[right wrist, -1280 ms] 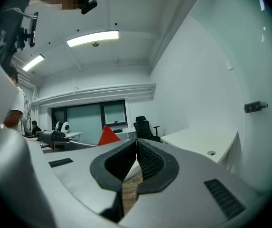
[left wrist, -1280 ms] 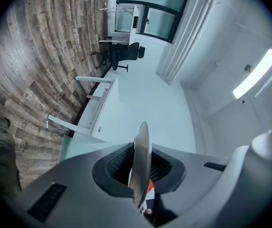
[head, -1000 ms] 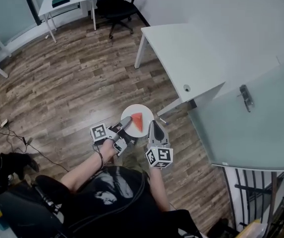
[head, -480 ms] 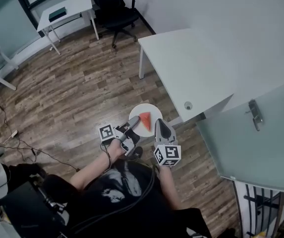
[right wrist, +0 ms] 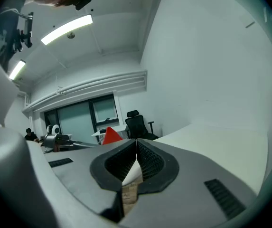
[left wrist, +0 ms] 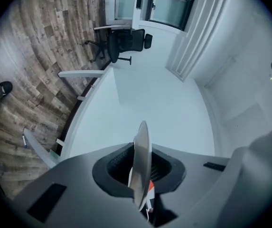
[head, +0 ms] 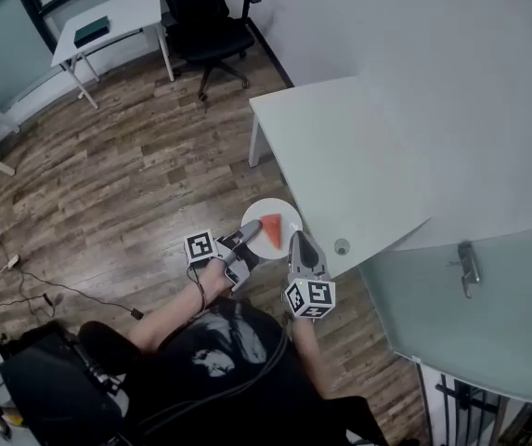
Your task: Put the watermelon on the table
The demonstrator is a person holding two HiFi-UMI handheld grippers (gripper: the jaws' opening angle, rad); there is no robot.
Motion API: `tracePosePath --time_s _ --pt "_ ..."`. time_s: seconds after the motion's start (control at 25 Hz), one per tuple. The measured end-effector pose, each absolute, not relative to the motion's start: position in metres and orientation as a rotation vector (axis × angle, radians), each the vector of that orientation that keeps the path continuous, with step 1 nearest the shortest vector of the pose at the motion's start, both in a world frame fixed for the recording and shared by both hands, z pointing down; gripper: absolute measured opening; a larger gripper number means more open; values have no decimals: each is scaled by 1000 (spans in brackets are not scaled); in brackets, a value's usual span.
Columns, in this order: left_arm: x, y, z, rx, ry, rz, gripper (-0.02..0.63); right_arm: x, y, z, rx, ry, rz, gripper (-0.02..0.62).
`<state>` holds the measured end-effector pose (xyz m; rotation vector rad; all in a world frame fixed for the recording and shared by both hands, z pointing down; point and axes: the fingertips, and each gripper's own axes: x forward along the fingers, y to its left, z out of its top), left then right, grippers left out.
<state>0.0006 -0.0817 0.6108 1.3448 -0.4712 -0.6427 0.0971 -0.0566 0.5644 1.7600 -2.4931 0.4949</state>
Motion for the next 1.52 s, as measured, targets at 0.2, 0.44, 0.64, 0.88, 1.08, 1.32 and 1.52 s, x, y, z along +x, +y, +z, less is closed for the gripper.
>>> tracePosePath --time_s 0.2,0.44,0.64,0.88,1.08,1.32,1.52 --pt "6 -155 600 1372 -405 -598 41 94 -130 553 1778 -2435 408 12" --pt "23 -229 638 1288 -384 -571 41 111 -202 567 1823 -2384 448 12" --pt "40 -290 670 1327 -429 -511 41 124 -271 583 1751 -2405 402 12" --pt "84 -366 697 1385 -412 -429 41 142 -345 602 1638 -2435 453 12" --pt "96 -418 753 1323 -499 -397 41 151 -374 623 1543 -2441 528 12" --pt "101 -469 821 1187 -661 -383 41 176 -389 637 1569 -2349 608 12" --pt "112 -506 851 1156 -762 -270 40 190 -398 639 1611 -2279 684 12"
